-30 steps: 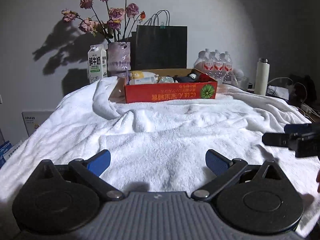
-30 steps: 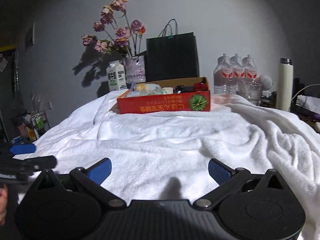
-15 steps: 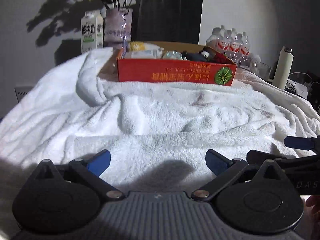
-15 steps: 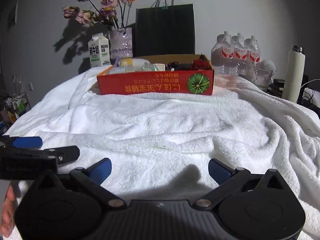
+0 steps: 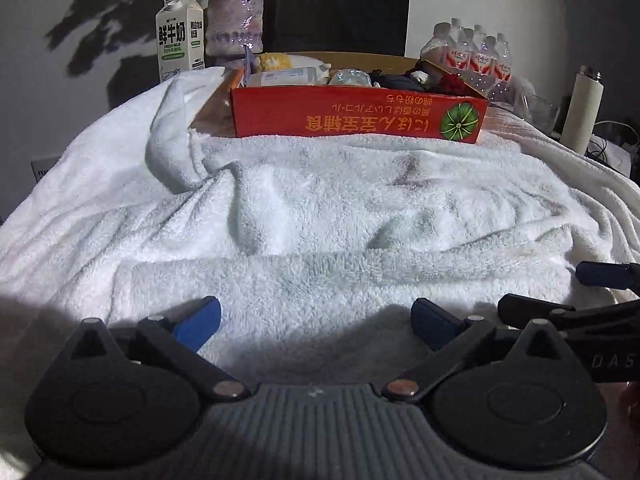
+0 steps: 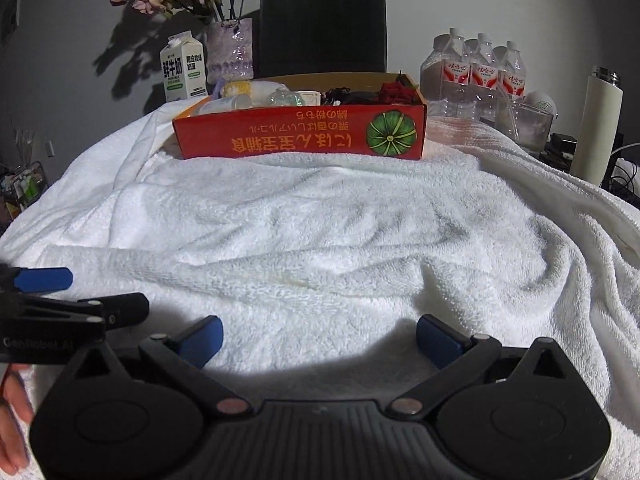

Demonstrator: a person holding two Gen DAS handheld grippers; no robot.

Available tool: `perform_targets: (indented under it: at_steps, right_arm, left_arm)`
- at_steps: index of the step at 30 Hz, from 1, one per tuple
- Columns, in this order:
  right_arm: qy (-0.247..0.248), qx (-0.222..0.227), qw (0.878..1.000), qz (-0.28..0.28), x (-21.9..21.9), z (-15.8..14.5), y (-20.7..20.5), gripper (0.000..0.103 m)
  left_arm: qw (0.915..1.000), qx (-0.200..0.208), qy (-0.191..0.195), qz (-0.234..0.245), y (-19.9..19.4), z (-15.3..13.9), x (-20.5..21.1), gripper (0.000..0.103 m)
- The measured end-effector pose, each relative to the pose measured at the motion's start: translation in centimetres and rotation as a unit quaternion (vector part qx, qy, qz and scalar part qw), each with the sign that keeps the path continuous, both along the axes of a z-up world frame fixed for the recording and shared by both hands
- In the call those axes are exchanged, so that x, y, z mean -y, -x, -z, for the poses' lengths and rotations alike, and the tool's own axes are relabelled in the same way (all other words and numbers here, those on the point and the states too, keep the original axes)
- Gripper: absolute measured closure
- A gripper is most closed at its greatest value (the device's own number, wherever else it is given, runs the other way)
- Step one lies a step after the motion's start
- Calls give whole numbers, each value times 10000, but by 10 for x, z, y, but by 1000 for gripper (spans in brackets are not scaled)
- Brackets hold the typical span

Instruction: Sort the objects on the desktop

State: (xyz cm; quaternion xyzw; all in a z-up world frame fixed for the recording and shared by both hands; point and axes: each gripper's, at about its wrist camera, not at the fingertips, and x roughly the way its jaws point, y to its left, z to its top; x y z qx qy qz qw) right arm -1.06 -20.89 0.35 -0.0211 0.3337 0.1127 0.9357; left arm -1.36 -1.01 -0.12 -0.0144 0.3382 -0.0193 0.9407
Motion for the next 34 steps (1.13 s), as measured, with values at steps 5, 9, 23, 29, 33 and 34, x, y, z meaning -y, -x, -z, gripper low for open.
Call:
perform_targets:
  at_steps: [5, 9, 23, 29, 33, 34]
  right_arm:
    - [85, 12, 10000, 17, -2, 0, 2, 0]
    - [83, 13, 10000, 18, -3, 0, 3, 0]
    - [78, 11, 10000, 20, -3, 0, 3, 0]
    - [78, 11, 10000, 21, -3, 0, 4, 0]
    - [77, 11, 10000, 21, -3, 0, 3, 0]
    - [77, 11, 10000, 21, -3, 0, 3, 0]
  left_arm:
    - [10000, -7, -23, 0, -2, 0, 1, 0]
    - [10000, -6, -16, -1, -2, 0, 0, 0]
    - [10000, -5, -12, -3, -1, 0, 1, 0]
    - [10000, -5, -12, -3, -1, 0, 1, 0]
    - [10000, -6, -15, -3, -2, 0, 0, 0]
    - [10000, -6, -15, -3, -2, 0, 0, 0]
